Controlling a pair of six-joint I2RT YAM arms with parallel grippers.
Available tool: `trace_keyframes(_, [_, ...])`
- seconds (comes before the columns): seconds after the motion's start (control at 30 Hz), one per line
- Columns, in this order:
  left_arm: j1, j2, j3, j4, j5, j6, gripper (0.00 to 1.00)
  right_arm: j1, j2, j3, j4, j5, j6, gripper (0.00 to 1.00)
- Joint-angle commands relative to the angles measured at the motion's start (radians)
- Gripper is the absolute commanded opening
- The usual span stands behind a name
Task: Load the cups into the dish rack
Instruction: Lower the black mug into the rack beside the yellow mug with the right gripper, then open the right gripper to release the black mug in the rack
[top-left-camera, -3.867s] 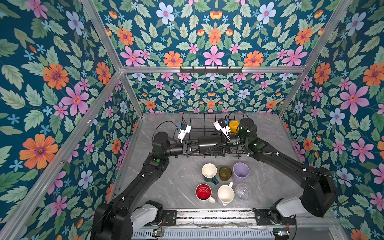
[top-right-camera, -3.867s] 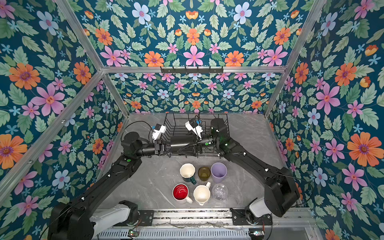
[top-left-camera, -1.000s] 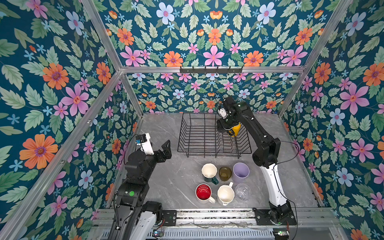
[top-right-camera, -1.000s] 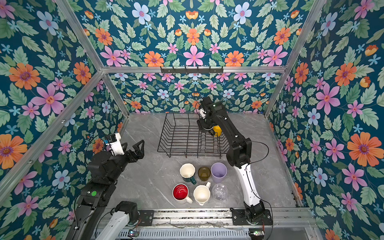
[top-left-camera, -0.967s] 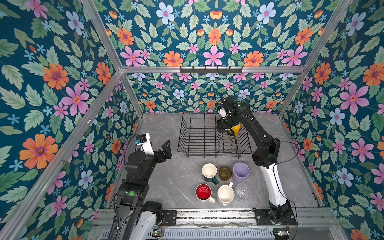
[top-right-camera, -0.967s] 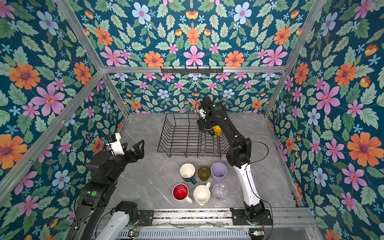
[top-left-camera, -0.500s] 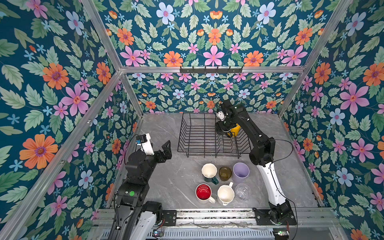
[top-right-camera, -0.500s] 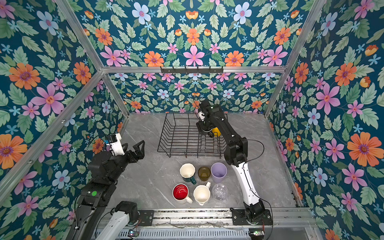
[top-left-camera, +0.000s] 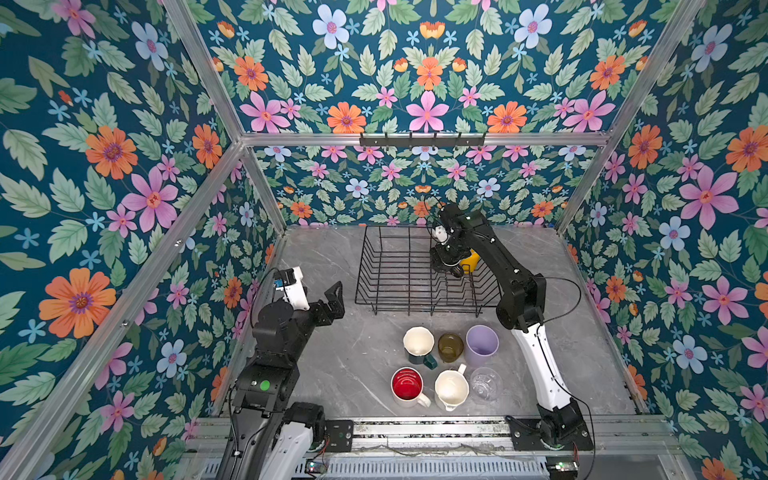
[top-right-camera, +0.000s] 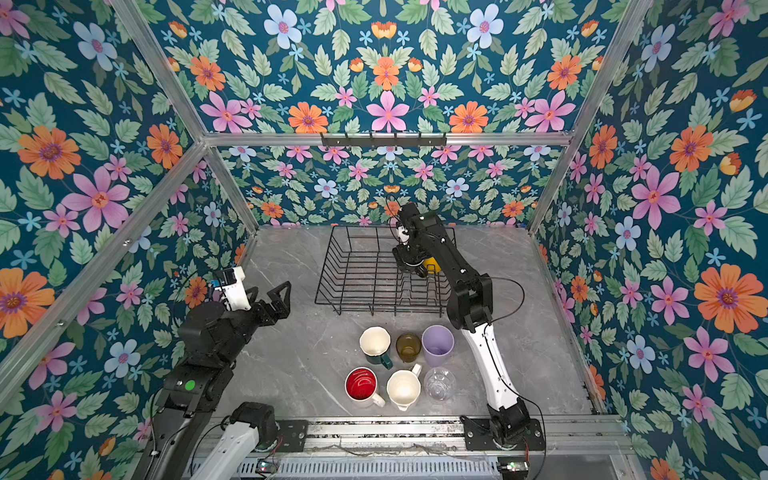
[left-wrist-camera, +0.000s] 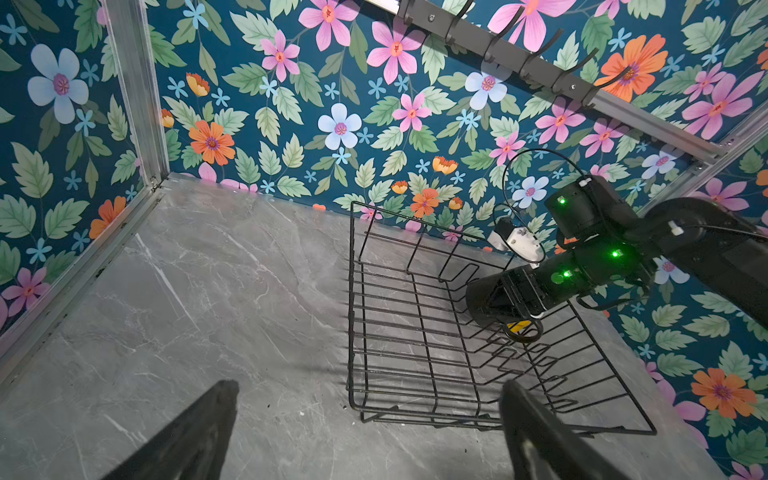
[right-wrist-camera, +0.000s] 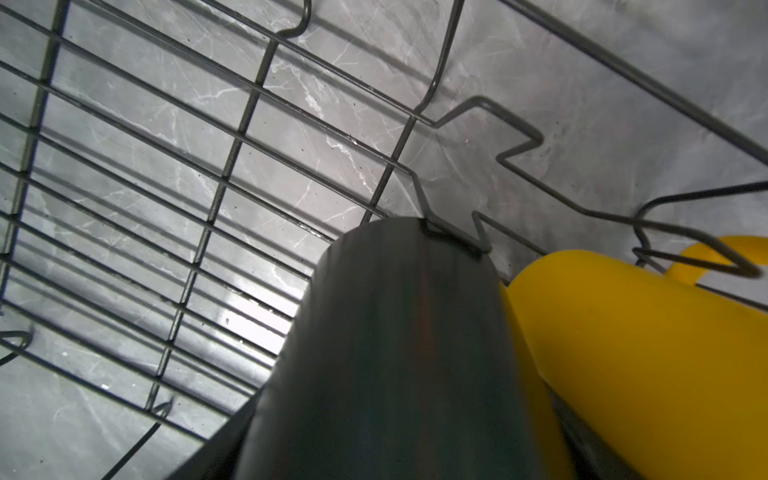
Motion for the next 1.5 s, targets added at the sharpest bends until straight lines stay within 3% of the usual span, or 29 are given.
trace_keyframes(0.0, [0.000,0.002,0.001,0.013,0.011,-0.010,1.00,0.000,0.000,-0.005,0.003,-0.010,-0.007,0.32])
trace_keyframes(0.1, [0.000,-0.001,-0.002,0.015,0.011,-0.016,1.00,0.000,0.003,-0.012,0.008,-0.011,-0.009,0.42])
trace_keyframes(0.23, [0.000,-0.001,-0.001,0.013,0.012,-0.018,1.00,0.001,0.009,-0.018,0.011,-0.003,-0.007,0.65])
trace_keyframes(0.43, [0.000,-0.004,-0.002,0.004,0.009,-0.018,1.00,0.002,0.004,-0.025,0.024,0.002,-0.006,0.77])
trace_keyframes(0.87, [0.000,-0.016,-0.012,-0.002,0.001,-0.014,1.00,0.002,-0.002,-0.024,0.024,0.000,0.003,0.90])
trace_keyframes(1.1, [0.000,-0.019,-0.013,-0.004,0.000,-0.013,1.00,0.001,-0.015,-0.024,0.025,0.003,0.006,0.92])
trace_keyframes(1.47, [0.000,-0.016,-0.021,-0.004,-0.008,-0.016,1.00,0.003,-0.189,-0.121,0.125,0.001,0.053,0.92])
